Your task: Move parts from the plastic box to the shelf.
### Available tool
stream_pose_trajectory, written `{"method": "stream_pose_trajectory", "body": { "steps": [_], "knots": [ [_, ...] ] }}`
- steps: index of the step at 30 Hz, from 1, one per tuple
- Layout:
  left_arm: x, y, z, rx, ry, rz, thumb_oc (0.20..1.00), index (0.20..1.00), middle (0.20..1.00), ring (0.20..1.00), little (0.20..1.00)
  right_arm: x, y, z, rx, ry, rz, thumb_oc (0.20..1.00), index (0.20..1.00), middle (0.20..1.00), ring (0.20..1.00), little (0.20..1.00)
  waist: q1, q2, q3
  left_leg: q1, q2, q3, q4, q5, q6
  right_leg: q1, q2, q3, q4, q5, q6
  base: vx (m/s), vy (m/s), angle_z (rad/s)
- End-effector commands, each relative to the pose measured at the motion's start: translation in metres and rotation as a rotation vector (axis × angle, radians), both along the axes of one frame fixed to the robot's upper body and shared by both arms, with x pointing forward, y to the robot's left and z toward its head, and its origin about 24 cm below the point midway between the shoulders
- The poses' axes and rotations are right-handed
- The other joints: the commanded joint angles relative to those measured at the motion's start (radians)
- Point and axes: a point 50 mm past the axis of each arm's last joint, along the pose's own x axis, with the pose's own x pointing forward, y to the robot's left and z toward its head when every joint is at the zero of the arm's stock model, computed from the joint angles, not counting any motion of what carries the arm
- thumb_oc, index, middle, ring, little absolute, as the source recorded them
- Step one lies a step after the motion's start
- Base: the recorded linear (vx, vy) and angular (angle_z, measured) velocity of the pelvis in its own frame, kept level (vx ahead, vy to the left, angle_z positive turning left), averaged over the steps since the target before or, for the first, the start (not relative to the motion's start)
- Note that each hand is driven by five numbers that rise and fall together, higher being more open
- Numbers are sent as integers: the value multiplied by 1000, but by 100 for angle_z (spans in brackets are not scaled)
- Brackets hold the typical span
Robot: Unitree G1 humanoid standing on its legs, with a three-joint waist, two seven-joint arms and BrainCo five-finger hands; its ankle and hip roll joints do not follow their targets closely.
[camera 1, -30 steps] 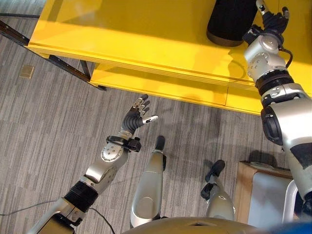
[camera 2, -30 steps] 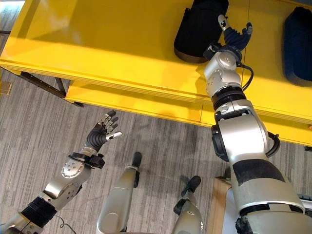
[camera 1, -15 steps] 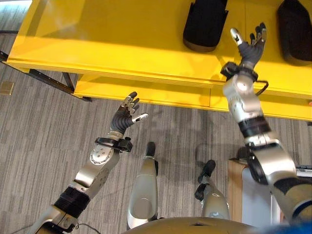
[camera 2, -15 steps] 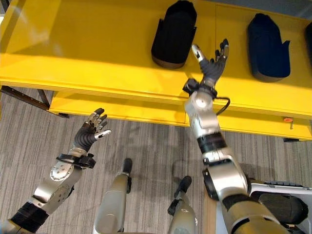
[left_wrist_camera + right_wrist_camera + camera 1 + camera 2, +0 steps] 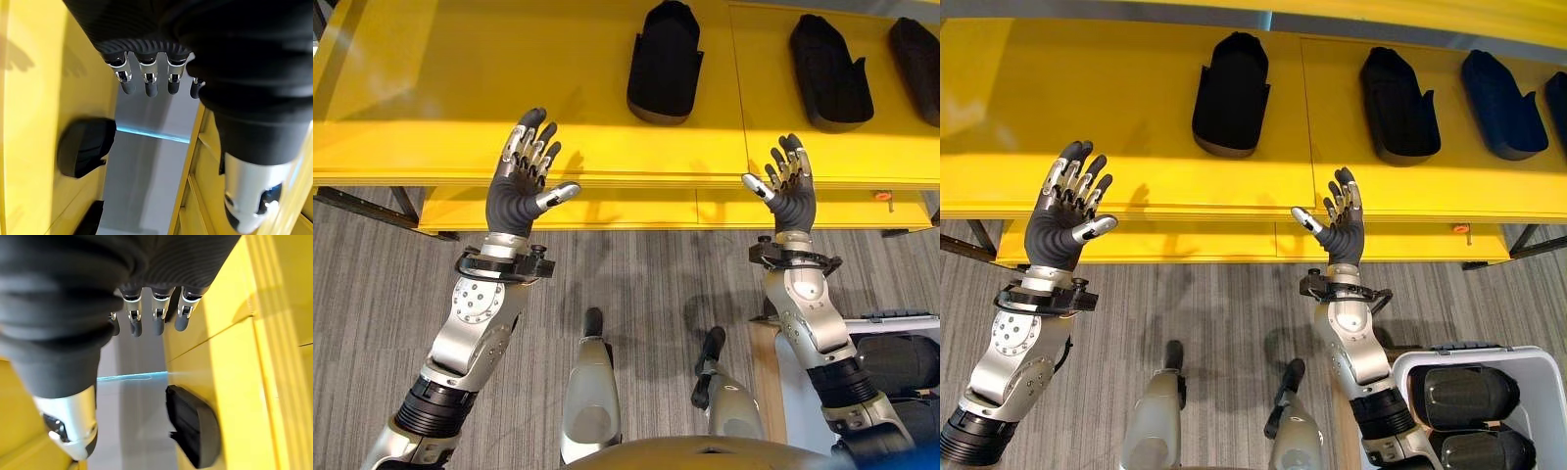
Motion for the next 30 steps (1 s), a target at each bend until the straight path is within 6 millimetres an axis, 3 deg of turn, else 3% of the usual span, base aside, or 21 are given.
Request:
{"method": "stream_pose_trajectory", "body": {
  "steps": [1, 8, 10, 15, 20, 22, 25, 30],
  "knots": [
    [-12, 1, 23, 57, -187, 45, 1000, 1000, 1000, 1000, 1000, -8, -13, 23, -58, -153, 33, 1000, 1000, 1000, 1000, 1000, -3, 0, -60, -56, 16, 4, -56, 122, 0, 207, -5, -14, 77, -179, 31, 9, 2, -21],
    [-12, 1, 23, 57, -187, 45, 1000, 1000, 1000, 1000, 1000, -8, -13, 23, -58, -153, 33, 1000, 1000, 1000, 1000, 1000, -3, 0, -60, -56, 16, 4, -56, 122, 0, 207, -5, -14, 77, -179, 31, 1, 0, -11],
    [6, 0, 25, 88, -199, 143, 1000, 1000, 1000, 1000, 1000, -18, -12, 10, -55, -100, 99, 1000, 1000, 1000, 1000, 1000, -46, 5, -69, -31, 30, 31, -55, 117, -5, 202, -6, 18, 79, -177, 31, 45, 50, 4],
    [65, 30, 17, 97, -84, 488, 1000, 1000, 1000, 1000, 1000, -29, -15, 7, -82, -90, 163, 1000, 1000, 1000, 1000, 1000, -131, 15, -54, -15, 62, 99, -46, 113, -10, 143, -5, 97, 86, -155, 30, -7, 62, -42],
    [65, 30, 17, 97, -84, 488, 1000, 1000, 1000, 1000, 1000, -29, -15, 7, -82, -90, 163, 1000, 1000, 1000, 1000, 1000, -131, 15, -55, -15, 62, 100, -48, 114, -10, 142, -5, 97, 85, -154, 30, -4, 6, -42],
    [79, 54, 14, 65, -22, 644, 1000, 1000, 1000, 1000, 1000, -36, -17, 4, -85, -76, 179, 1000, 1000, 1000, 1000, 1000, -158, 10, -44, -16, 75, 119, -36, 105, -15, 126, -3, 120, 84, -145, 32, -6, 14, -9],
    [88, 75, 24, 82, -8, 767, 1000, 1000, 1000, 1000, 1000, -41, -21, 3, -98, -73, 186, 1000, 1000, 1000, 1000, 1000, -180, 3, -42, -27, 83, 132, -31, 104, -19, 107, -1, 132, 80, -136, 35, -13, 19, -25],
    [94, 84, 36, 119, -20, 829, 1000, 1000, 1000, 1000, 1000, -44, -22, 6, -109, -89, 192, 1000, 1000, 1000, 1000, 1000, -192, -3, -35, -37, 86, 140, -30, 105, -22, 93, 0, 139, 75, -127, 37, -10, 11, -11]
  ]
}}
